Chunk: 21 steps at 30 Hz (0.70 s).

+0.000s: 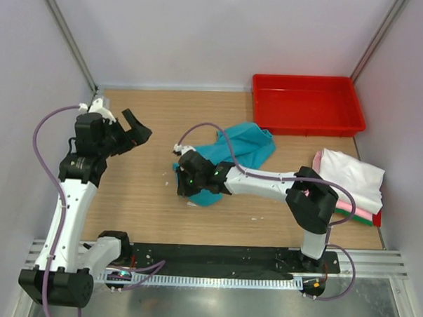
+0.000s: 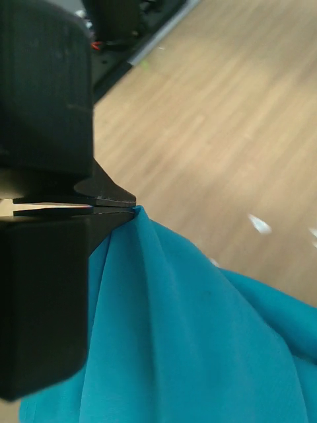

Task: Fold and stack the t-shirts
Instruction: Move the tshirt to the center of the board

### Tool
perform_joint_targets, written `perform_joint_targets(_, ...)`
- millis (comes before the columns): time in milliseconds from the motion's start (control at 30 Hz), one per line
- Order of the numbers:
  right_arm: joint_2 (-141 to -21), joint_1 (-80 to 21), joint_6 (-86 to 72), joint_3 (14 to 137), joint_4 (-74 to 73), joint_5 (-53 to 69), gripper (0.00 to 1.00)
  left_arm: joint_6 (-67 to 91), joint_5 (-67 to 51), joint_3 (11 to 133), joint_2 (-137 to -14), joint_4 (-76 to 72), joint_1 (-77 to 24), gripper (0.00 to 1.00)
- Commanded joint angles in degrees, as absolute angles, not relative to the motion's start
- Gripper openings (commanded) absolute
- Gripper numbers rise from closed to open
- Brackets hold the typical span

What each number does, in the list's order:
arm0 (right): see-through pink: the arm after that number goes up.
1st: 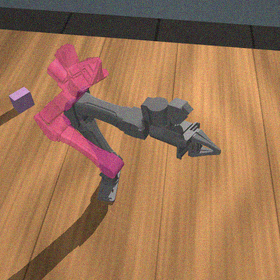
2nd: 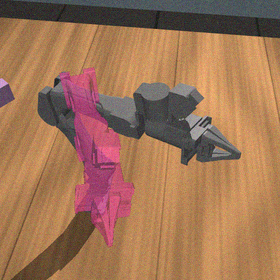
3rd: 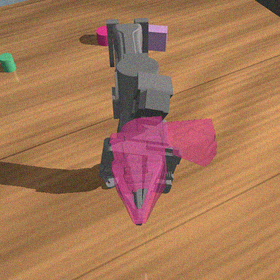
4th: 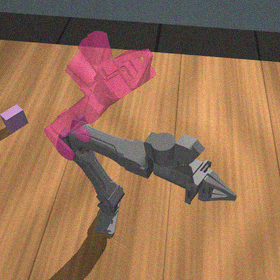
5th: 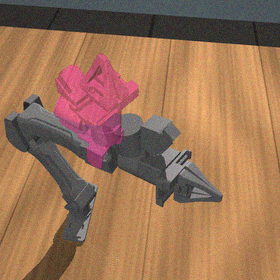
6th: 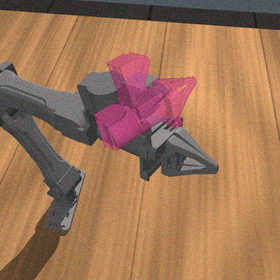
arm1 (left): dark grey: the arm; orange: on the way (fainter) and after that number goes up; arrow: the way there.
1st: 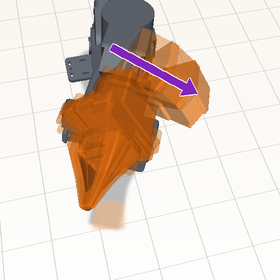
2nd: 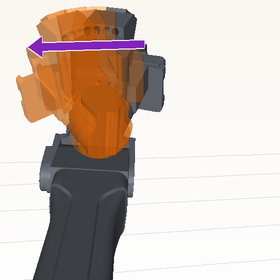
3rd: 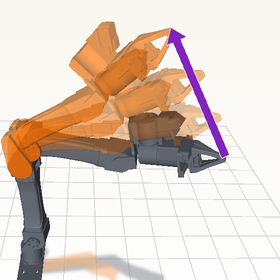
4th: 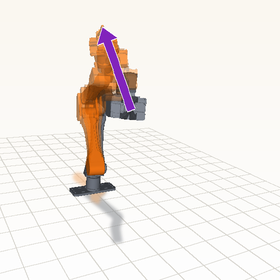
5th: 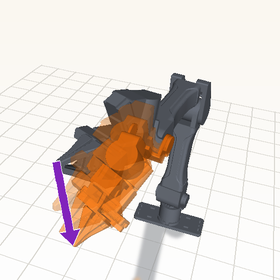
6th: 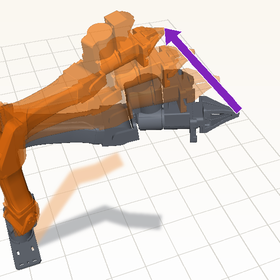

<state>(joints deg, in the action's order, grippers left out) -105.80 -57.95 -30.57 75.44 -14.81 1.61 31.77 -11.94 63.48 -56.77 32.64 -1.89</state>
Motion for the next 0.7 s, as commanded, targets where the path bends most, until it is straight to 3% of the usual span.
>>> perform_joint_targets(0, -102.48, -61.61, -35.68, 73.48, -10.81, 0.26, 0.01, 34.89, -4.84, 60.56, -53.01, 36.91, -1.58, 1.0)
perform_joint_targets(233, -97.65, -68.98, -35.51, 71.89, -14.59, -2.37, 0.01, 37.0, -2.38, 56.25, -51.06, 39.2, -1.58, 1.0)
perform_joint_targets(433, -101.07, -72.68, -33.58, 77.95, -15.56, 2.55, 0.01, 38.41, -0.35, 55.63, -50.54, 40.34, -1.58, 1.0)
perform_joint_targets(567, -103.44, -72.6, -31.82, 81.19, -17.82, -1.9, 0.03, 38.85, 2.46, 55.9, -48.96, 41.39, -1.58, 1.0)
perform_joint_targets(633, -103.62, -71.9, -30.59, 82.87, -20.38, -3.95, 0.33, 39.29, 3.16, 56.34, -49.13, 42.88, -1.58, 1.0)
perform_joint_targets(667, -103.19, -71.37, -30.32, 82.79, -21.96, -4.48, 0.54, 39.55, 3.25, 56.51, -49.22, 43.15, -1.58, 1.0)
